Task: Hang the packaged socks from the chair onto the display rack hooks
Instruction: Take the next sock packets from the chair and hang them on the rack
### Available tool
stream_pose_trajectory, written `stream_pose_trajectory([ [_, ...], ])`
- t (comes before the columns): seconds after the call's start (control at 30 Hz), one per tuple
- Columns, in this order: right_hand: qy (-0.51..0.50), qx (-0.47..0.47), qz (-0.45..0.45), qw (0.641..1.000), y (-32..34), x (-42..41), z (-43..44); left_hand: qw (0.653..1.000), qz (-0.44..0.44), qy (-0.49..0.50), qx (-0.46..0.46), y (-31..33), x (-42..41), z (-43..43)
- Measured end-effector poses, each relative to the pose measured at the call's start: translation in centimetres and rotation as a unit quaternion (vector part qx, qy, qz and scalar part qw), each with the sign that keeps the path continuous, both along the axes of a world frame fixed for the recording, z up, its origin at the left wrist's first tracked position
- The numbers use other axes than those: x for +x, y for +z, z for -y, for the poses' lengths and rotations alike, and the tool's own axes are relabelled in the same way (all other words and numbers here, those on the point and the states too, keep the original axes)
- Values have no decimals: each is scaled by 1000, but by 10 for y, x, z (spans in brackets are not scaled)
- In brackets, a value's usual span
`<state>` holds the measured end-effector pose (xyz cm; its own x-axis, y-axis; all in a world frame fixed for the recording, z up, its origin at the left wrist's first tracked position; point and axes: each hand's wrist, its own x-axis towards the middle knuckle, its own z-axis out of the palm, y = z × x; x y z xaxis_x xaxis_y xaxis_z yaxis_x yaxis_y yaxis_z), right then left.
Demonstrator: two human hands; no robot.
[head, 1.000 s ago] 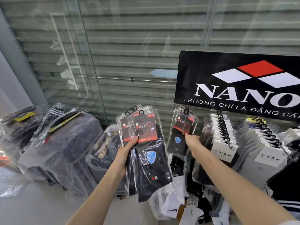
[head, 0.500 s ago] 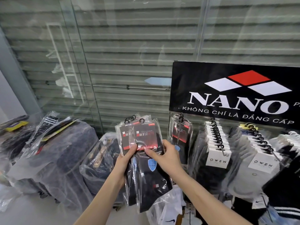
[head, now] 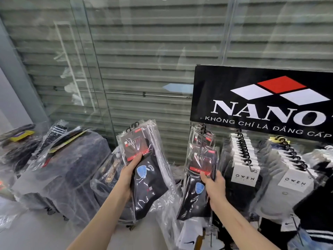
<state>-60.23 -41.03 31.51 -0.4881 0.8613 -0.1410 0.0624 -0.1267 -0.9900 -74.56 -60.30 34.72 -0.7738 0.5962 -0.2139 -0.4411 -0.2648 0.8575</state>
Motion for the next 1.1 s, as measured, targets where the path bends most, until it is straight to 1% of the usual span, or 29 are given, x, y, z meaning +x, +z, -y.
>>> stream_pose_trajectory([
  [0.1,-31,64,-40,997,3,-6,2,1000,-18,0,-12,3,2,-4],
  [0.17,-40,92,-48,994,8,-12,2,1000,-20,-1,-10,3,3,-7],
  [0.3,-63,139,-20,988,9,-17,0,1000,-12,-13,-8,3,7,-12],
  [0.37,-52,147,0,988,9,-18,-4,1000,-1,-17,-9,1,7,-13],
  [0.5,-14,137,64,988,11,-25,-17,1000,9,-19,-13,-3,7,-14],
  [0.67,-24,115,150,982,19,-40,-32,999,17,-25,-18,-2,11,-16],
  [0.8,12,71,229,971,23,-54,-40,1000,18,-24,-7,-2,14,-19],
  [0.9,-3,36,251,967,24,-59,-34,999,20,-29,-6,-2,14,-21],
  [1.0,1,36,240,970,24,-52,-9,999,29,-30,-10,-3,14,-23],
  [1.03,9,49,209,977,22,-47,2,999,33,-32,-10,-3,14,-25],
  [1.1,33,79,103,991,18,-36,27,999,38,-36,-12,-5,14,-27],
])
